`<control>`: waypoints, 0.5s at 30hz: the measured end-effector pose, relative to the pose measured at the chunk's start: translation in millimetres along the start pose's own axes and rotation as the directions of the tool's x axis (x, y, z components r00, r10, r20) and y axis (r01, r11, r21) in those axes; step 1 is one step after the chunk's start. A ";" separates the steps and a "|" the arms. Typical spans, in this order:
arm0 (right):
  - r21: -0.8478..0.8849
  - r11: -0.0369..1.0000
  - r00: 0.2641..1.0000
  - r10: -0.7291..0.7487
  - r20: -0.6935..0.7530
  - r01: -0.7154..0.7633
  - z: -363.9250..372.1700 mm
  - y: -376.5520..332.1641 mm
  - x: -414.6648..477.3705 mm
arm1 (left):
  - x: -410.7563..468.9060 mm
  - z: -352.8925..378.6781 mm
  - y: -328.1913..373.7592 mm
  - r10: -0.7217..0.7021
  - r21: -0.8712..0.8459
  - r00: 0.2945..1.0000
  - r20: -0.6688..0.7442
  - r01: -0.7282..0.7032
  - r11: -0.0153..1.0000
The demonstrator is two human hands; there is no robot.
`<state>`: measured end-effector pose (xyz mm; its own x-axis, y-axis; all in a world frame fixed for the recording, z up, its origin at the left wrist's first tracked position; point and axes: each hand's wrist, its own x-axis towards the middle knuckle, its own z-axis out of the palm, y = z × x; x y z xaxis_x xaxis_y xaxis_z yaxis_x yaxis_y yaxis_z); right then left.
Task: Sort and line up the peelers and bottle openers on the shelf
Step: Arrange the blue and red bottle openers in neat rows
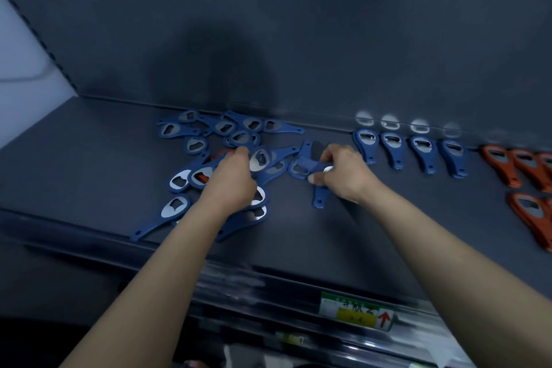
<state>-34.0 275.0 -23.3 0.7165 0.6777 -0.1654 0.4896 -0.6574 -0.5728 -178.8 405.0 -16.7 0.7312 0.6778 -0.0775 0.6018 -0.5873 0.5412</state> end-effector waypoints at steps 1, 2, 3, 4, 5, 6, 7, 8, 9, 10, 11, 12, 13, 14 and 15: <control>-0.062 0.998 1.000 0.007 0.024 -0.005 2.4 -3.0 0.0 | -3.1 -0.9 -1.8 -0.034 -0.023 0.999 -0.001 0.034 0.999; -0.117 0.993 0.999 0.013 0.038 -0.009 4.4 -6.3 0.2 | -6.9 -1.6 -3.2 -0.066 -0.052 0.998 0.007 0.066 0.996; -0.157 0.988 0.999 0.016 0.044 -0.009 5.8 -9.7 0.6 | -10.6 -1.7 -4.4 -0.087 -0.070 0.996 0.028 0.089 0.994; -0.182 0.983 0.999 0.016 0.051 -0.006 6.7 -12.7 1.4 | -14.7 -1.9 -4.9 -0.100 -0.072 0.993 0.056 0.104 0.992; -0.202 0.979 0.998 0.015 0.060 -0.002 6.9 -15.2 2.1 | -18.6 -1.9 -6.3 -0.113 -0.070 0.990 0.085 0.119 0.990; -0.214 0.977 0.997 0.015 0.070 0.001 6.6 -17.0 3.3 | -21.9 -2.1 -7.9 -0.129 -0.065 0.987 0.100 0.135 0.989; -0.218 0.976 0.997 0.019 0.079 -0.001 6.1 -17.9 4.0 | -24.8 -2.4 -10.0 -0.145 -0.058 0.984 0.100 0.151 0.987; -0.219 0.976 0.996 0.031 0.085 -0.011 5.6 -18.9 4.3 | -26.7 -3.0 -12.3 -0.162 -0.050 0.982 0.093 0.167 0.985; -0.231 0.972 0.995 0.049 0.082 -0.029 5.3 -19.8 3.9 | -27.9 -3.3 -14.6 -0.179 -0.036 0.980 0.085 0.182 0.983; -0.261 0.964 0.995 0.073 0.069 -0.053 4.9 -20.5 3.1 | -28.4 -3.7 -16.6 -0.194 -0.013 0.978 0.081 0.196 0.981; -0.301 0.950 0.994 0.099 0.052 -0.078 5.1 -20.8 2.3 | -29.5 -4.1 -17.9 -0.208 0.018 0.975 0.080 0.207 0.978; -0.332 0.937 0.991 0.126 0.038 -0.106 4.9 -20.9 1.4 | -30.4 -4.7 -18.5 -0.218 0.045 0.973 0.081 0.214 0.976; -0.343 0.930 0.988 0.152 0.034 -0.131 4.2 -20.9 0.8 | -30.6 -5.1 -19.0 -0.224 0.055 0.971 0.082 0.220 0.974; -0.341 0.929 0.984 0.171 0.044 -0.146 3.4 -20.9 0.4 | -31.1 -5.7 -18.5 -0.226 0.049 0.970 0.085 0.222 0.974; -0.337 0.930 0.982 0.179 0.062 -0.149 2.5 -20.5 0.0 | -31.3 -6.1 -18.3 -0.226 0.034 0.970 0.089 0.224 0.974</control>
<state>-45.2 289.4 -13.5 0.7606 0.5678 -0.3149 0.5159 -0.8230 -0.2378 -214.6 397.2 -19.1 0.6016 0.7511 -0.2720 0.7609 -0.4351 0.4814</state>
